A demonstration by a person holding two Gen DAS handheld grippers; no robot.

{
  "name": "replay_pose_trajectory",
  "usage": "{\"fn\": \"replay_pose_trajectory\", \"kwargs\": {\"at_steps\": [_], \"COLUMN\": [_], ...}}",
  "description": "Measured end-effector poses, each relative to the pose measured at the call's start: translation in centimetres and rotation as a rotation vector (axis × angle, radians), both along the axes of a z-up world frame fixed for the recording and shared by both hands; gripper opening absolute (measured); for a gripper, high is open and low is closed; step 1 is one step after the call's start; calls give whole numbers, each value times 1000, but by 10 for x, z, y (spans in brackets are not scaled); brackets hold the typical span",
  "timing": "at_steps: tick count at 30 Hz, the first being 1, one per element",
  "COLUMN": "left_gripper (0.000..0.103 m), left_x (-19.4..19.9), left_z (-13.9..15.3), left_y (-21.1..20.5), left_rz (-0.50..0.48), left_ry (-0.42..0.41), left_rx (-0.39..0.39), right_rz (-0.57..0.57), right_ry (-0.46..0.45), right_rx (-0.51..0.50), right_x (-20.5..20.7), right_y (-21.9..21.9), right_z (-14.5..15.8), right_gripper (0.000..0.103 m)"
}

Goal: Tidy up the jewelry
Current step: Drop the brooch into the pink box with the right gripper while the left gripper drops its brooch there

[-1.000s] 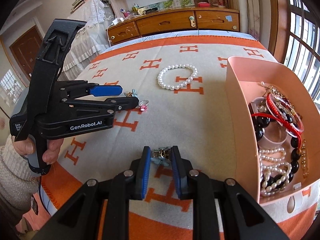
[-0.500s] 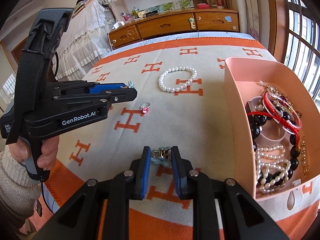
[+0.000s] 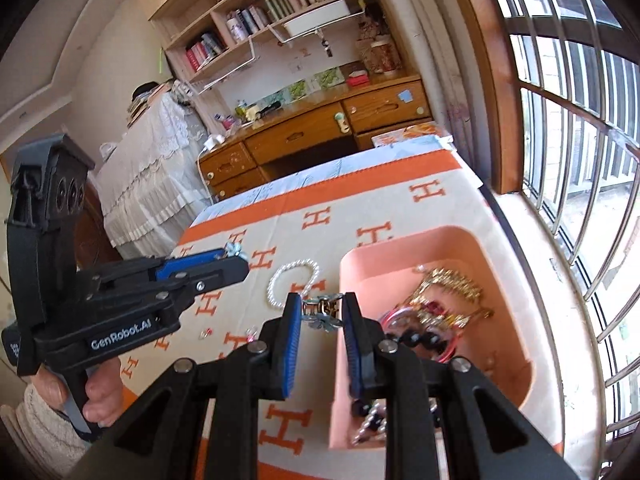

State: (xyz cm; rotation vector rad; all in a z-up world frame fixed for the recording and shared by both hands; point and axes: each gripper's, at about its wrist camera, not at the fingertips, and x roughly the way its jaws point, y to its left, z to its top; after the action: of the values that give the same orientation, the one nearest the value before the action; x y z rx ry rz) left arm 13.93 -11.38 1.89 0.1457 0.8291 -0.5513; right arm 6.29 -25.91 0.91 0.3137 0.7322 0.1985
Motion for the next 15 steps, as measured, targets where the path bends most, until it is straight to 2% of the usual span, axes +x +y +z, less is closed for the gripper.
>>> {"fn": "replay_pose_trajectory", "kwargs": {"at_steps": [4,7,15], "left_gripper": [21,21,21], "left_x": [12,21,41], "left_z": [5,-2,-46], "left_y": [-31,-52,-77], "left_rz": [-19,-24,-10], "left_ry": [25,56,173], "left_rx": [-20,-13,31], "right_rz": [-62,-81,-65], "right_ry": [-6,10,143], "right_rx": [39,84,200], "right_x": [17,33,68], "right_y": [-33,-52,-73], "right_z": [14,15,-16], "right_gripper": [21,21,21]}}
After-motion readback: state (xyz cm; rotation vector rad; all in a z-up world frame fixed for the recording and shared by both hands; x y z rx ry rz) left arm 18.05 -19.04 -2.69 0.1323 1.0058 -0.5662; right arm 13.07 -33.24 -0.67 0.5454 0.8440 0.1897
